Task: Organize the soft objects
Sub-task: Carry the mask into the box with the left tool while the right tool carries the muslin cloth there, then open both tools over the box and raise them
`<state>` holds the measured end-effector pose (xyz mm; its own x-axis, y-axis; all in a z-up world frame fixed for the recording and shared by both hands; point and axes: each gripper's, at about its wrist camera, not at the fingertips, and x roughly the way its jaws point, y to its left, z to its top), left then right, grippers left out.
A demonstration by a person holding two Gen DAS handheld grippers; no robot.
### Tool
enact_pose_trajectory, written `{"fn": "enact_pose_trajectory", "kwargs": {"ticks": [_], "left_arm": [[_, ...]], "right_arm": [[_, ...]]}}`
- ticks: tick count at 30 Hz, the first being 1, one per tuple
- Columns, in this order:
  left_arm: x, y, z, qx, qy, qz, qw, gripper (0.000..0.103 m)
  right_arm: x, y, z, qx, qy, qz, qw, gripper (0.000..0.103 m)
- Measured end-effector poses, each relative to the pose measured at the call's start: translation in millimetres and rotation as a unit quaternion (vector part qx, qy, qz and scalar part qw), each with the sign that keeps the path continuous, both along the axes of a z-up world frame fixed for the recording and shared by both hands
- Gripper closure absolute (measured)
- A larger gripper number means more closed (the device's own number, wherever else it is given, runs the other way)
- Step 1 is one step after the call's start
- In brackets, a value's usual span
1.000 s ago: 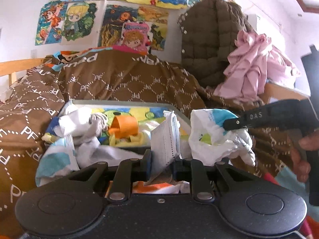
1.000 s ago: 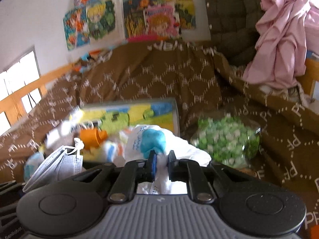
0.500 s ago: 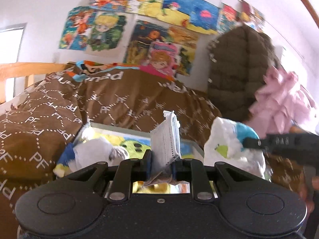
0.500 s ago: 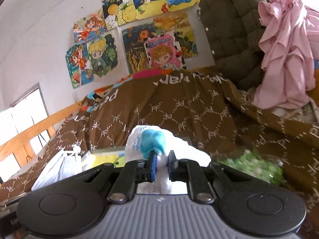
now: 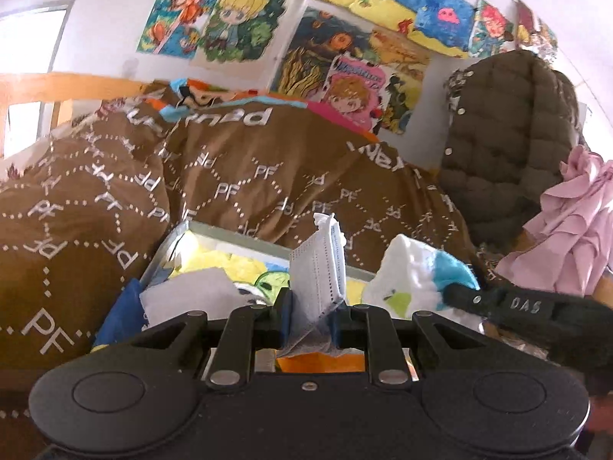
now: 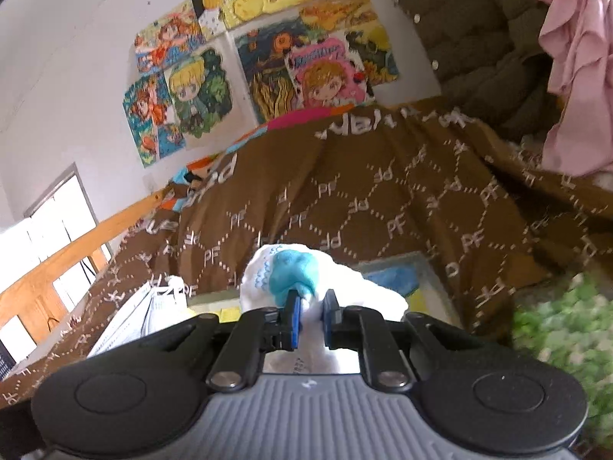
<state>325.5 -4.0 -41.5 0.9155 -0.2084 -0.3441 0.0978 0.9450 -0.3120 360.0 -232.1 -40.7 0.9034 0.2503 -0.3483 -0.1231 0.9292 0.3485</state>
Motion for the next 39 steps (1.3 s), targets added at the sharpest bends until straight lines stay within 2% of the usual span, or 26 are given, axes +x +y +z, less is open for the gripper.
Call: {"fn": "enact_pose_trajectory", "kwargs": {"ticks": [8, 13, 22, 25, 31, 39], "left_arm": [[20, 13, -12, 0.008, 0.044, 0.006, 0.999, 0.082], [25, 15, -19, 0.01, 0.064, 0.005, 0.9979, 0.081], [29, 14, -23, 0.014, 0.089, -0.004, 0.9959, 0.079], [29, 14, -24, 0.014, 0.092, -0.005, 0.9956, 0.078], [29, 13, -23, 0.015, 0.097, -0.002, 0.9952, 0.074], [22, 16, -19, 0.01, 0.09, 0.009, 0.9959, 0.047]], "right_arm": [[10, 22, -19, -0.035, 0.03, 0.005, 0.999, 0.09], [8, 29, -21, -0.054, 0.034, 0.009, 0.998, 0.09], [6, 31, -22, -0.06, 0.044, 0.019, 0.997, 0.085], [7, 30, -22, -0.06, 0.045, 0.02, 0.997, 0.083], [7, 28, -21, -0.06, 0.052, 0.018, 0.997, 0.069], [-3, 18, -7, -0.057, 0.038, 0.01, 0.998, 0.052]]}}
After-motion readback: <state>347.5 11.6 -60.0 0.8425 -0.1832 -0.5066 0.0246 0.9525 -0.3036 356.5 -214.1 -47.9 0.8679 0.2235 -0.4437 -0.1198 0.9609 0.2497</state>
